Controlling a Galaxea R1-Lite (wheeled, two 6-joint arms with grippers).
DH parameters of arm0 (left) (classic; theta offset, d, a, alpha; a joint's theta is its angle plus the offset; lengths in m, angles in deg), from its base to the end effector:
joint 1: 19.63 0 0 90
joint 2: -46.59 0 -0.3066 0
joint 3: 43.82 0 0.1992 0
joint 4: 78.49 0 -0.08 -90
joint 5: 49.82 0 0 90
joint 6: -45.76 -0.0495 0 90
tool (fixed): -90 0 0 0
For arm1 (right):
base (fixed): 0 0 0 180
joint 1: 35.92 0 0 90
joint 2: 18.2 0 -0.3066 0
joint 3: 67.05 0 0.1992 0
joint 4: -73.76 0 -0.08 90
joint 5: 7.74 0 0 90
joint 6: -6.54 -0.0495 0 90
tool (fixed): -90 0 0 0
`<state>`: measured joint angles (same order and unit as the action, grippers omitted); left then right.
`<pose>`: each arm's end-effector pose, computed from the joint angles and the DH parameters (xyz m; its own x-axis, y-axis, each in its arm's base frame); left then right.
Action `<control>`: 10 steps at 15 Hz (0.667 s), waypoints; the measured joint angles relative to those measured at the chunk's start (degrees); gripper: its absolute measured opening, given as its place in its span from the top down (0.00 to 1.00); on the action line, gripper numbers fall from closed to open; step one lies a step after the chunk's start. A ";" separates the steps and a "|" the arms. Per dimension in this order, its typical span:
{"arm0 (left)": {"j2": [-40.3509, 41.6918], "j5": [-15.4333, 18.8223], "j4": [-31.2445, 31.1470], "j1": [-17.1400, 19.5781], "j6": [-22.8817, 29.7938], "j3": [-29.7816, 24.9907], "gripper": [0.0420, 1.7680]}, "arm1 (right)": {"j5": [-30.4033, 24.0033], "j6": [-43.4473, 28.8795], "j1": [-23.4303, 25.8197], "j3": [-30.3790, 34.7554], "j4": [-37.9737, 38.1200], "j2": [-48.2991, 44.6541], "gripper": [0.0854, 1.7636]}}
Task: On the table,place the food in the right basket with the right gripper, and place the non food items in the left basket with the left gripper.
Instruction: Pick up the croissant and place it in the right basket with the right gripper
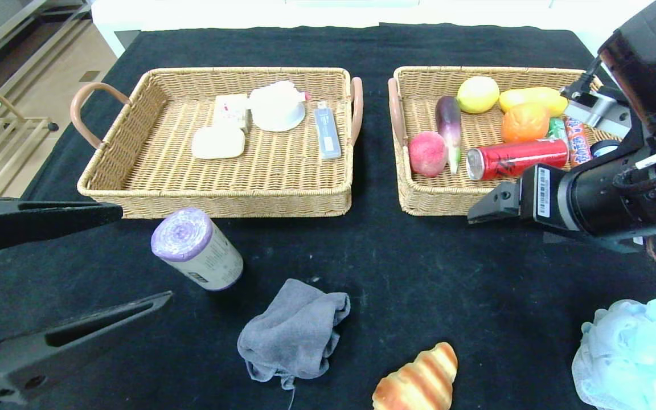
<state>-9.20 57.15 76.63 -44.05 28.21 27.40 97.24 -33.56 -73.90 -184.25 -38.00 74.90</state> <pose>0.1263 -0.0732 0.2856 0.7384 -0.6558 -0.1570 0.6720 0.6964 0.2518 0.2366 0.1685 0.2985 0.7055 0.2229 -0.6727 0.0107 0.9458 0.3246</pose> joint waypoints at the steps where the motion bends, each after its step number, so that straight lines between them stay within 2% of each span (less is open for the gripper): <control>1: 0.00 -0.02 0.00 0.00 0.02 0.00 0.03 | -0.05 -1.01 -1.74 0.46 0.41 0.20 0.04; 5: 0.05 0.00 0.00 -0.02 -0.02 0.00 0.03 | -0.05 -3.91 -7.84 2.90 0.88 1.58 0.04; 10: 0.20 -0.02 0.05 -0.02 0.00 0.00 0.03 | -0.02 -6.74 -12.63 4.00 0.89 5.02 0.03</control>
<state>-9.00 57.12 76.68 -44.08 28.21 27.40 97.21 -40.30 -86.53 -180.25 -37.11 79.93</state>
